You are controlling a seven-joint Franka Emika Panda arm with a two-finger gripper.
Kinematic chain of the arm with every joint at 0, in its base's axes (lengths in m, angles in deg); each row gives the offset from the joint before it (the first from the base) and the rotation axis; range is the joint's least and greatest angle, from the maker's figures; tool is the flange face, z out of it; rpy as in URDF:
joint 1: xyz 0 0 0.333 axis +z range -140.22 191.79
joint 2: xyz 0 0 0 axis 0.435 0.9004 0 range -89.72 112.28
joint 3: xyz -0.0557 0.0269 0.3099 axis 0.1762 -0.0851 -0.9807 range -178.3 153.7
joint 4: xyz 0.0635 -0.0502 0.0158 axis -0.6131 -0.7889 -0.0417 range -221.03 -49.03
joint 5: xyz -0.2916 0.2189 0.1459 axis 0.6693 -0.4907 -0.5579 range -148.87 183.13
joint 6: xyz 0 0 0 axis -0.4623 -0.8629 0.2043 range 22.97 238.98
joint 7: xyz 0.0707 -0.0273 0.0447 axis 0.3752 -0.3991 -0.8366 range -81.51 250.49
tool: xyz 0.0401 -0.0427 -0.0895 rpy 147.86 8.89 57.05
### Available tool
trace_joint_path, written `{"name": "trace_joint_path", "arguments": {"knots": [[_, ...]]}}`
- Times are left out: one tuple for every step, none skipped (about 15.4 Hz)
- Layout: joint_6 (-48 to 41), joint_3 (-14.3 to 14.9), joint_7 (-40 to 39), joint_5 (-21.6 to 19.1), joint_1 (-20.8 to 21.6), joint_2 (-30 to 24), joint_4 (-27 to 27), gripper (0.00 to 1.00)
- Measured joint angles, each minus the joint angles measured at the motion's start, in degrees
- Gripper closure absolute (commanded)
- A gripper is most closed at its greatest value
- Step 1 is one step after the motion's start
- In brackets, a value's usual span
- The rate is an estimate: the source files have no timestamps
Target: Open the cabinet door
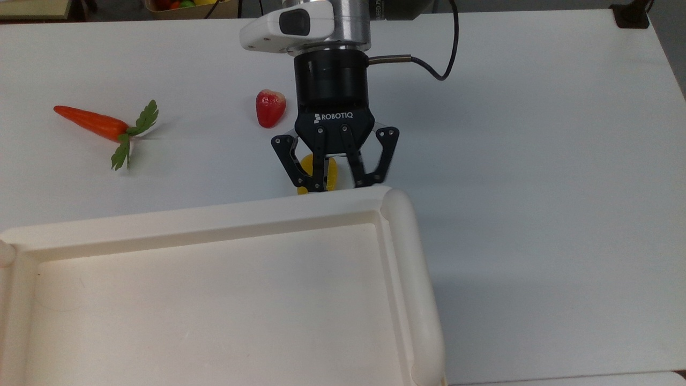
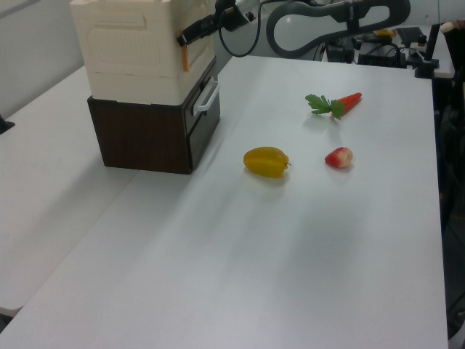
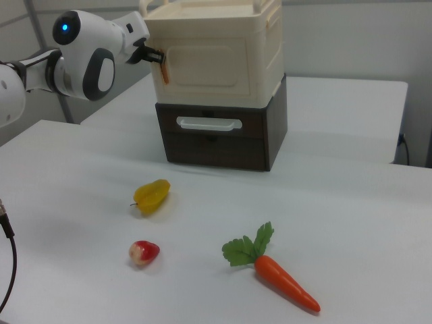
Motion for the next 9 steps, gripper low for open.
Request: {"name": "trace_joint_path", "arguments": {"knots": [[0.0,0.12,-0.01,0.6,-0.18,0.05,0.0,1.0],[0.01,0.13,-0.11,1.71,-0.22,0.06,0.05,1.0],[0.01,0.14,-0.09,2.53,-0.21,0.07,0.05,1.0],[0.01,0.16,-0.09,2.86,-0.21,0.07,0.05,1.0],[0.01,0.19,-0.09,2.97,-0.2,0.06,0.04,1.0],[0.0,0.2,-0.09,2.97,-0.2,0.03,0.01,1.0],[0.0,0.2,-0.09,2.98,-0.2,-0.1,-0.15,1.0],[0.0,0.19,-0.09,2.98,-0.17,-0.39,-0.51,1.0],[-0.17,0.19,-0.09,2.98,-0.1,-0.89,-1.17,1.0]]}}
